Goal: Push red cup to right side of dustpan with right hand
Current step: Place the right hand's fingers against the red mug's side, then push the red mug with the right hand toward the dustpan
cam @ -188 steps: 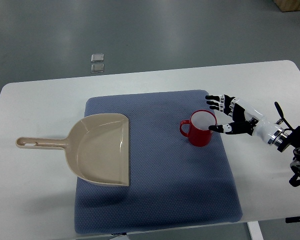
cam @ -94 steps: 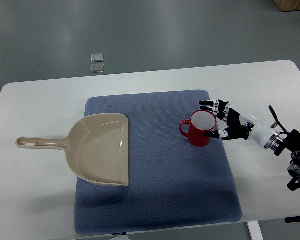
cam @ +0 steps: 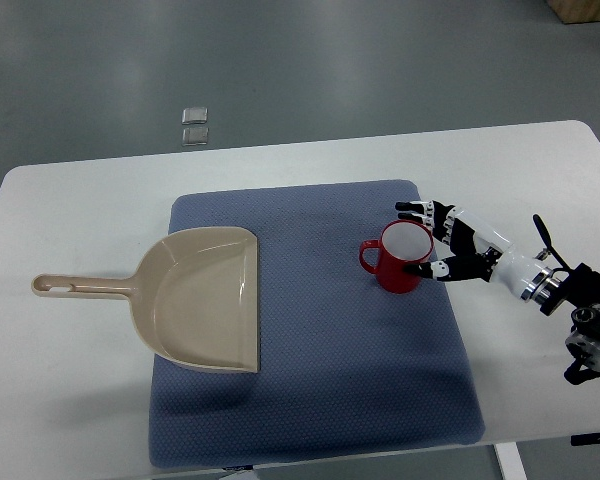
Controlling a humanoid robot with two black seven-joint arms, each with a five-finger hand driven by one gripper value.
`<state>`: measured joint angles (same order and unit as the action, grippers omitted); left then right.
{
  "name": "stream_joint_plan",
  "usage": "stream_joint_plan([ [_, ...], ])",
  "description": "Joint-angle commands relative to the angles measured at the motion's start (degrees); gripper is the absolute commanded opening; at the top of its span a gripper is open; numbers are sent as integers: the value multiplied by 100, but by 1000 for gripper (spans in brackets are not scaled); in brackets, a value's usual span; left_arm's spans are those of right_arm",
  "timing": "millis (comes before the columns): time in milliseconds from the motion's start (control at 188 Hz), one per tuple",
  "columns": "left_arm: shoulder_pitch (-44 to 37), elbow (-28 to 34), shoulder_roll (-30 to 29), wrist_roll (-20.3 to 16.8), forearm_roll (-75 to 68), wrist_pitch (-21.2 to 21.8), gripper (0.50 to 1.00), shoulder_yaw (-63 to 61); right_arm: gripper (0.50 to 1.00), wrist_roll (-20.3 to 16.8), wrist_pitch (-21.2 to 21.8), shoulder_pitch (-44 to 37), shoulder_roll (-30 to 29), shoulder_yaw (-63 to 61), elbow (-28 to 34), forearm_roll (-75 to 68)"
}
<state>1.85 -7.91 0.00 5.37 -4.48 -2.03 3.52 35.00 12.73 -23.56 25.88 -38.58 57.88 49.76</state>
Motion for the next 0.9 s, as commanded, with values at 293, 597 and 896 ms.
stream_joint_plan([
  [293,0,0,0,-1,0,1,1000,0,928,0,-219,35,-224,0,-48,139],
  [597,0,0,0,-1,0,1,1000,0,928,0,-482,27,-417,0,-154,139],
  [896,0,0,0,-1,0,1,1000,0,928,0,-509,44,-619,0,-216,122],
])
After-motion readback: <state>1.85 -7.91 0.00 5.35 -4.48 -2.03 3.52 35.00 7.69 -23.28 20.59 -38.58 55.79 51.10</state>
